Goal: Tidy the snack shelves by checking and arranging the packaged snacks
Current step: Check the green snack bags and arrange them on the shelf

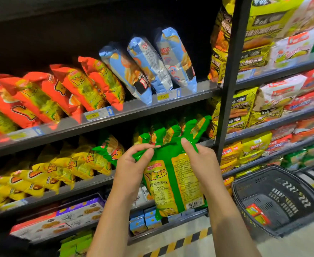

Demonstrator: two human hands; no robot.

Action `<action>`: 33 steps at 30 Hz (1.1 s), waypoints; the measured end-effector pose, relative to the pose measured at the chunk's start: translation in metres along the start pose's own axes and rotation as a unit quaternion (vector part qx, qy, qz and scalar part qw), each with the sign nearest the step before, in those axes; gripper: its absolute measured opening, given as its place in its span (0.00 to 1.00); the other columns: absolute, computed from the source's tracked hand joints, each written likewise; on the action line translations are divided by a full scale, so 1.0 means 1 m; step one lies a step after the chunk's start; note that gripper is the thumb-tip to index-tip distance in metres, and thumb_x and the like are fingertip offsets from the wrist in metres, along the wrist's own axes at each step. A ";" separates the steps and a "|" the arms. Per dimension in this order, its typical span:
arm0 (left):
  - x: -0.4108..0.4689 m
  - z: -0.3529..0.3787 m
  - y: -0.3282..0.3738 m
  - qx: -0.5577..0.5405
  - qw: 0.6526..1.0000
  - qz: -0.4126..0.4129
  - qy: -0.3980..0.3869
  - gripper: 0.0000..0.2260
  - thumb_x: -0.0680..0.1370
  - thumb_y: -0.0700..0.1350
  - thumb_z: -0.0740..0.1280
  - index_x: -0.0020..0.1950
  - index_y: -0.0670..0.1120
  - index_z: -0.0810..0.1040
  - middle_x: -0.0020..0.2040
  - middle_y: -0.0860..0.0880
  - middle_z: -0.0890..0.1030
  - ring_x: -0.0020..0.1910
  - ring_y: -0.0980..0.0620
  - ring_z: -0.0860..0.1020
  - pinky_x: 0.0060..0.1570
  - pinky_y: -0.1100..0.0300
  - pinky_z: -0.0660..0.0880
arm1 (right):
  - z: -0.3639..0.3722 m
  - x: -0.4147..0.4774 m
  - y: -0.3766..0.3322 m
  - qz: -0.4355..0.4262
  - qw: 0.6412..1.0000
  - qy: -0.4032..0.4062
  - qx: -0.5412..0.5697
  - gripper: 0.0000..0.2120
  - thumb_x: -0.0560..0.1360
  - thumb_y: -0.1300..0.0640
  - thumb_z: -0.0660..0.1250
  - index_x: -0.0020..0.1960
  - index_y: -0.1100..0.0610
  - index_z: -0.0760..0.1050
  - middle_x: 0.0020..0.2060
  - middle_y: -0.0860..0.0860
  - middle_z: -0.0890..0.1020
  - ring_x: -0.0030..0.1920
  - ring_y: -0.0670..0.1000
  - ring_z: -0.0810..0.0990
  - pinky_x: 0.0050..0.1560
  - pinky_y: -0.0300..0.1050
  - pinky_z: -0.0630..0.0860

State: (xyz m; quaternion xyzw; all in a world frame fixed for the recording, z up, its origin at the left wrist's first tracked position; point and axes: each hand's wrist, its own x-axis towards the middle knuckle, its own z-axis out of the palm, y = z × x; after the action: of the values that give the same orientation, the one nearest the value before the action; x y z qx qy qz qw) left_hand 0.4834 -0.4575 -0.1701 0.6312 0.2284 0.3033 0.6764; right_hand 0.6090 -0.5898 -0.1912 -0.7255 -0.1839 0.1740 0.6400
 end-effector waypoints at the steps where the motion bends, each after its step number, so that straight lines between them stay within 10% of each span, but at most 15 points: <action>1: 0.002 0.003 -0.002 0.002 1.000 0.001 0.001 0.15 0.81 0.37 0.70 0.42 0.55 0.88 0.47 0.44 0.88 0.43 0.45 0.88 0.39 0.52 0.84 | -0.004 0.000 -0.002 0.005 1.000 0.005 0.000 0.46 0.68 0.18 0.60 0.56 0.60 0.80 0.52 0.56 0.83 0.56 0.59 0.82 0.53 0.53 0.74; 6: 0.015 0.020 -0.013 -0.019 1.000 -0.022 0.004 0.09 0.77 0.43 0.73 0.56 0.53 0.86 0.56 0.40 0.87 0.50 0.41 0.87 0.49 0.46 0.84 | -0.020 0.008 0.000 -0.007 0.999 0.023 0.033 0.36 0.79 0.32 0.65 0.50 0.70 0.77 0.43 0.69 0.78 0.37 0.61 0.76 0.46 0.61 0.77; 9: 0.020 0.032 -0.024 -0.023 0.993 -0.103 -0.057 0.29 0.74 0.52 0.77 0.72 0.46 0.75 0.63 0.45 0.86 0.59 0.44 0.85 0.61 0.42 0.81 | -0.033 0.015 0.006 -0.001 0.996 0.059 0.061 0.33 0.81 0.35 0.64 0.46 0.69 0.76 0.40 0.68 0.79 0.35 0.53 0.75 0.39 0.50 0.70; 18: 0.045 0.096 -0.053 0.018 0.986 -0.144 -0.083 0.07 0.82 0.45 0.71 0.59 0.48 0.83 0.54 0.46 0.89 0.51 0.47 0.88 0.49 0.51 0.82 | -0.086 0.040 0.041 0.026 0.994 0.051 0.095 0.19 0.82 0.40 0.67 0.53 0.55 0.84 0.46 0.53 0.89 0.48 0.55 0.88 0.54 0.59 0.83; 23: 0.073 0.137 -0.068 -0.002 0.986 -0.143 -0.087 0.08 0.82 0.45 0.71 0.60 0.47 0.84 0.55 0.46 0.89 0.56 0.44 0.87 0.60 0.40 0.81 | -0.121 0.050 0.068 0.054 0.994 0.027 0.094 0.18 0.77 0.41 0.73 0.58 0.53 0.82 0.51 0.56 0.88 0.53 0.61 0.87 0.57 0.65 0.83; 28: 0.102 0.198 -0.099 -0.006 0.964 -0.191 -0.184 0.17 0.79 0.50 0.73 0.66 0.48 0.81 0.59 0.47 0.88 0.60 0.45 0.86 0.63 0.41 0.80 | -0.165 0.069 0.095 0.083 0.983 0.131 0.095 0.09 0.81 0.48 0.71 0.55 0.52 0.84 0.48 0.52 0.89 0.49 0.55 0.88 0.54 0.56 0.83; 33: 0.135 0.272 -0.144 0.001 0.918 -0.256 -0.303 0.19 0.76 0.48 0.74 0.66 0.46 0.81 0.59 0.43 0.87 0.60 0.41 0.86 0.64 0.38 0.79 | -0.225 0.102 0.120 0.118 0.957 0.241 0.111 0.10 0.80 0.46 0.72 0.55 0.51 0.85 0.49 0.54 0.89 0.50 0.59 0.88 0.57 0.68 0.82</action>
State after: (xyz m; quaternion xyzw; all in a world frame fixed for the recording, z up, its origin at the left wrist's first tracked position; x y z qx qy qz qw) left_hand 0.7853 -0.5612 -0.2765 0.6131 0.1666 -0.0862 0.7674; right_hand 0.8127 -0.7481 -0.2854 -0.6868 0.0833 0.0874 0.7167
